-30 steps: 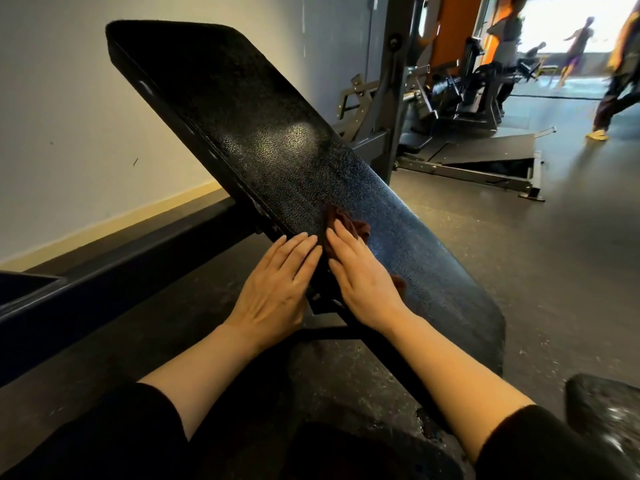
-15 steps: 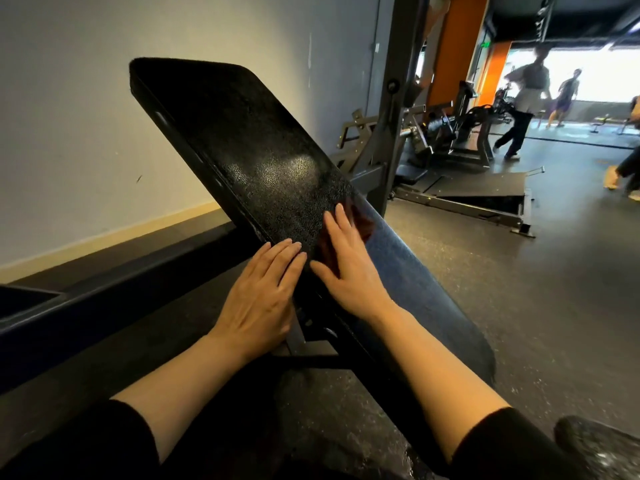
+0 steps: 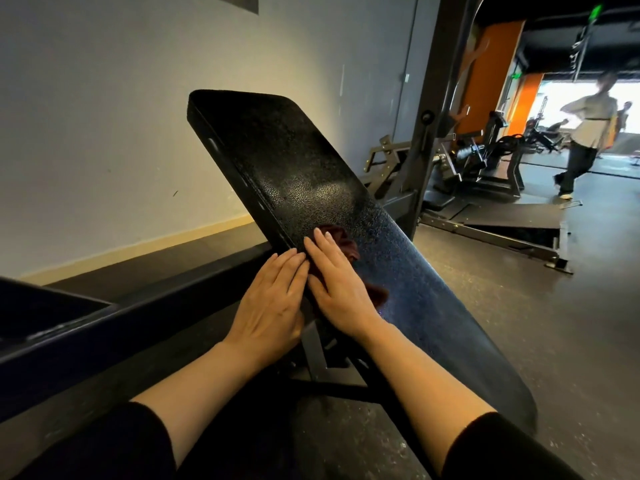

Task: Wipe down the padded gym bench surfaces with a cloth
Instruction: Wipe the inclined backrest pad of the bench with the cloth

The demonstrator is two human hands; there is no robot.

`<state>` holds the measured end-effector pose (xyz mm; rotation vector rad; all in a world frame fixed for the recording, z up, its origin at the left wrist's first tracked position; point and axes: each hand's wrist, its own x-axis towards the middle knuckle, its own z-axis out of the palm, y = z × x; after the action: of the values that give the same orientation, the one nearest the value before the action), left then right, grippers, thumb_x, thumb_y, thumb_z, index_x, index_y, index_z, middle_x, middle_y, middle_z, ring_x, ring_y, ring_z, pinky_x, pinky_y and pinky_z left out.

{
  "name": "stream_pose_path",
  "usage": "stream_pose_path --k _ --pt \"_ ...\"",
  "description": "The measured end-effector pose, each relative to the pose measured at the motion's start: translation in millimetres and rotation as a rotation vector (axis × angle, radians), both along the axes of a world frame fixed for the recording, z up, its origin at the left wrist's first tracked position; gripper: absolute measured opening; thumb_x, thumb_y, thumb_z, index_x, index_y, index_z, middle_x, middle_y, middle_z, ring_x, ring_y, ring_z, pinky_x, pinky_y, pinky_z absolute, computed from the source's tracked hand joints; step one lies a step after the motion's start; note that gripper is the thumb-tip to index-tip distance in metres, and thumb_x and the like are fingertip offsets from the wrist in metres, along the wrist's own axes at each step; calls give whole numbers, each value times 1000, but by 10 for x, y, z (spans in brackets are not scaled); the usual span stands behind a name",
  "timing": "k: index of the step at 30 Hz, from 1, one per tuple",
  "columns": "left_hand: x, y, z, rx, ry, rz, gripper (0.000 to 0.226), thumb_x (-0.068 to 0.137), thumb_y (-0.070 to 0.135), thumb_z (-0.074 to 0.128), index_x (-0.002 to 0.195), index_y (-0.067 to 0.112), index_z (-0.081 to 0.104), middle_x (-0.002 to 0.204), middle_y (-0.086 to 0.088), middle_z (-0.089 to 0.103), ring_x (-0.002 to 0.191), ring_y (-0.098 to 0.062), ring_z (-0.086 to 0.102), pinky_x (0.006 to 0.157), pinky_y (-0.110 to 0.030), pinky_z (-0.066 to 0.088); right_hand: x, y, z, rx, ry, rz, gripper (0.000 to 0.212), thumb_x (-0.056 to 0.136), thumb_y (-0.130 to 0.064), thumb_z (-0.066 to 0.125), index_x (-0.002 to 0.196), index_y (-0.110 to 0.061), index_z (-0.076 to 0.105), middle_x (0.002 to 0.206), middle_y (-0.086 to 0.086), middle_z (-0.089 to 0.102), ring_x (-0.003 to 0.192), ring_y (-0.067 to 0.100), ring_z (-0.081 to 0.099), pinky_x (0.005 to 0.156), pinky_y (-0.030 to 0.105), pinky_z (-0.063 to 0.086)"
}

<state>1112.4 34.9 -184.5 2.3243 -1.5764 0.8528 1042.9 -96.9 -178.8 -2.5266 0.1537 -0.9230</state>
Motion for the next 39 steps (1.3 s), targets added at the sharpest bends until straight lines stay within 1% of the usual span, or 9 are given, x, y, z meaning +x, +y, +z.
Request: stream_pose_path --k 6,11,18,22,27,29,31,36,39 --pt "201 -76 160 -56 17 78 67 78 26 28 134 -5 48 136 -21 51 130 -33 45 111 -43 29 460 -156 258 -74 106 -71 50 99 -23 40 148 -21 31 159 -5 16 147 13 3 117 50 17" --pt "61 -132 21 -3 22 -7 65 77 23 31 137 0 46 139 -17 48 133 -30 40 115 -43 28 152 -149 79 77 -10 -117 43 99 -14 43 142 -14 43 155 0 28 145 12 16 115 18 7" --pt "-186 -110 -257 67 -29 -150 56 82 21 41 135 4 51 139 -13 50 132 -26 41 115 -40 21 -714 -383 -439 245 10 -368 45 96 -9 49 140 -13 45 155 -1 28 145 14 21 115 20 11" --pt "-271 -127 -224 33 -6 -147 54 82 20 43 131 0 52 133 -16 53 127 -27 45 115 -39 21 -285 -129 -179 219 -40 -221 48 97 -12 49 144 -7 38 157 2 23 144 14 19 112 15 9" --pt "-343 -81 -293 83 -40 -163 51 85 23 40 130 3 54 130 -16 54 125 -28 46 116 -41 23 -445 -182 -395 116 8 -315 45 98 -21 44 143 -21 41 157 -7 24 148 16 6 117 52 16" --pt "-457 -115 -367 127 -63 -224 52 83 23 40 129 4 56 130 -15 54 125 -28 46 116 -41 22 -760 -254 -615 77 56 -453 44 98 -21 45 142 -27 43 155 -11 25 148 22 3 115 58 2" --pt "-584 -171 -444 129 -64 -285 52 81 22 41 126 3 58 129 -14 56 124 -29 47 114 -42 23 -1113 -321 -846 140 74 -534 44 97 -17 46 140 -27 45 155 -9 26 148 26 6 115 52 -4" --pt "-867 -323 -585 125 -98 -435 47 81 19 48 124 2 60 129 -13 57 124 -28 49 112 -44 28 -1456 -203 -975 433 -17 -546 45 94 -7 51 139 -13 47 154 3 29 144 17 24 113 20 11" --pt "-1011 -406 -647 120 -85 -487 47 81 16 45 122 -1 60 127 -15 58 124 -29 50 111 -45 30 -1419 -8 -988 319 -23 -371 45 94 -9 47 139 -12 47 153 1 31 142 11 23 116 20 12"
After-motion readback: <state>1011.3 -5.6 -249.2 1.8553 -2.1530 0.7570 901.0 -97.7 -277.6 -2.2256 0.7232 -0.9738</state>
